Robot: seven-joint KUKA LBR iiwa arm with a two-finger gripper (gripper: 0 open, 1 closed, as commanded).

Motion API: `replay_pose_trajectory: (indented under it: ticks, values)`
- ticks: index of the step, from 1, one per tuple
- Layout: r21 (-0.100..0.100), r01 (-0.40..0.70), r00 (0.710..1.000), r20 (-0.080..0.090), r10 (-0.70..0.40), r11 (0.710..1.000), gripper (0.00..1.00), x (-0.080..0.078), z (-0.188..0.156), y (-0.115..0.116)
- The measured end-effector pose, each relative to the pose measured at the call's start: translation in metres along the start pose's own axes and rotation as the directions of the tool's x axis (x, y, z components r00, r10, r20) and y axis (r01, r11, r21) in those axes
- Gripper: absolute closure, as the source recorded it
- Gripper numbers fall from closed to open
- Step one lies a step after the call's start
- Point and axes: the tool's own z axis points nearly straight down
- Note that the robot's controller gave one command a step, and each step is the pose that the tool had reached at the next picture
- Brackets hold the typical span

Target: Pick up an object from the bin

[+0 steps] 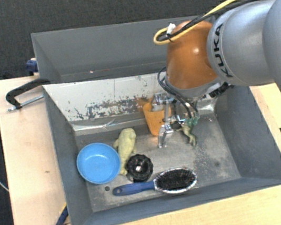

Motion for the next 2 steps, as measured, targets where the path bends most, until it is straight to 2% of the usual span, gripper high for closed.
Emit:
replay_pose_trajectory:
  ticks: [1, 2]
  values:
    - [-0.009, -0.057, 0.998, 0.007, 0.057, 0.998, 0.00, 0.000, 0.033, -0.066]
    - [-0.001, -0.246, 0.969, 0.001, 0.246, 0.969, 0.00, 0.001, 0.027, -0.042]
